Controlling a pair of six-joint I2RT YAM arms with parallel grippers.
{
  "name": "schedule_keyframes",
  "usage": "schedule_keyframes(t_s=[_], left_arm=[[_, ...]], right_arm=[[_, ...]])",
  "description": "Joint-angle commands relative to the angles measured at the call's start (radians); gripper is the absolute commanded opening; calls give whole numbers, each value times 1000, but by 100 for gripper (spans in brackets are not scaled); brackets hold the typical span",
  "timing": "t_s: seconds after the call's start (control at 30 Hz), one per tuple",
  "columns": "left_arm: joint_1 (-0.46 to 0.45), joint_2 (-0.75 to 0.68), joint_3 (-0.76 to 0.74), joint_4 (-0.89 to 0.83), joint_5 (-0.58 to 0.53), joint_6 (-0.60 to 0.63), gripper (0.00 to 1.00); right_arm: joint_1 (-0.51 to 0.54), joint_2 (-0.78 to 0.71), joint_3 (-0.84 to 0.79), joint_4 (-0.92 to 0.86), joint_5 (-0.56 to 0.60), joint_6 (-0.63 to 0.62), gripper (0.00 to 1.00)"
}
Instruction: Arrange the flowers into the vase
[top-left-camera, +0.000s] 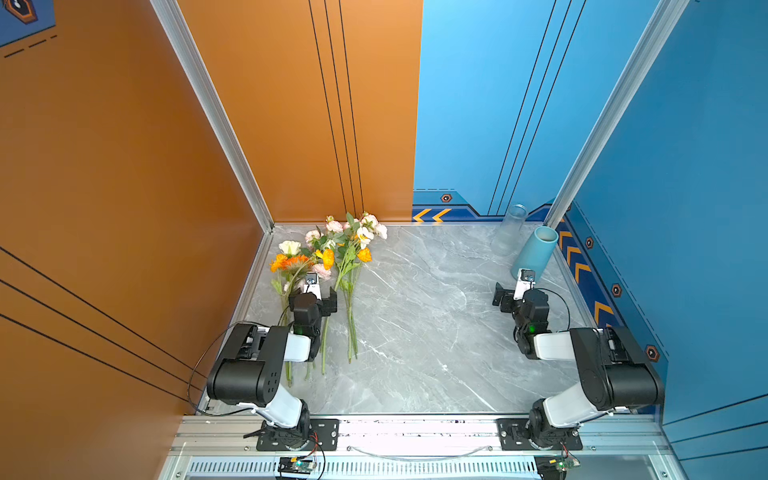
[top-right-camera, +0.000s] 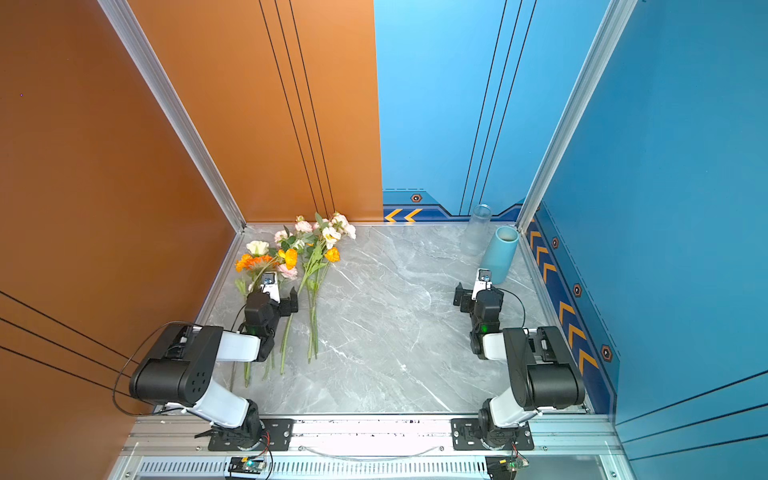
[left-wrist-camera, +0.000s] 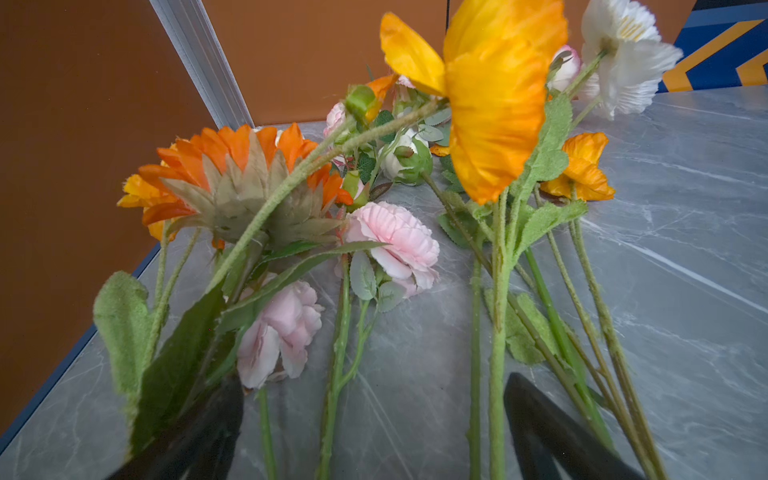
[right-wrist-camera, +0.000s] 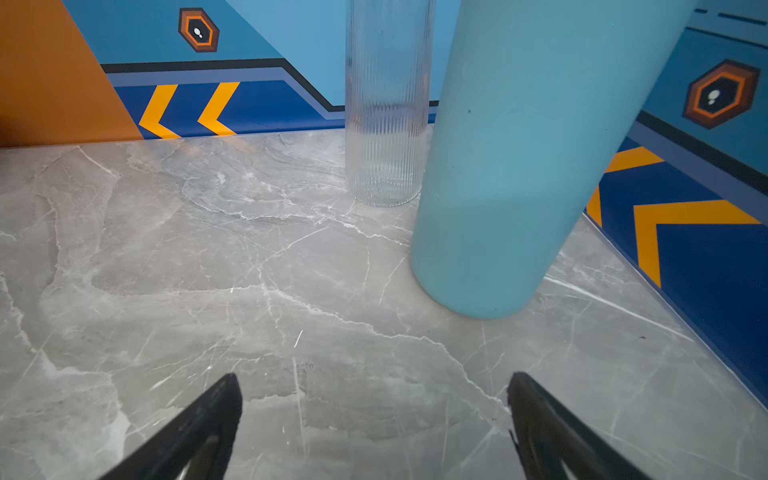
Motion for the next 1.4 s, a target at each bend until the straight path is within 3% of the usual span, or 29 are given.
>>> schedule_keyframes(t_s=[0.0, 0.23, 0.67, 0.9, 0.97, 1.07, 1.2, 1.37], left_arm=[[6, -3, 16, -11, 26, -3, 98], [27, -4, 25, -29, 30, -27, 98], [62, -8, 21, -28, 155, -32, 98], [59, -68, 4, -36, 158, -25, 98], [48, -107, 0, -63, 134, -18, 98], [-1, -160, -11, -87, 54, 19, 98], [-171, -284, 50, -265, -155, 103, 98], [-369, -331, 222, -483, -16, -17, 98]], right_arm=[[-4, 2, 9, -17, 6, 9, 100], [-4, 2, 8, -16, 4, 8, 100], [-3, -3, -6, 3, -25, 1, 100], [38, -117, -94, 65, -21, -49, 100], [51, -201, -100, -8, -18, -52, 100], [63, -343, -60, -260, -33, -35, 100], [86, -530, -16, -571, -7, 26, 100], [82, -716, 53, -914, 64, 123, 100]])
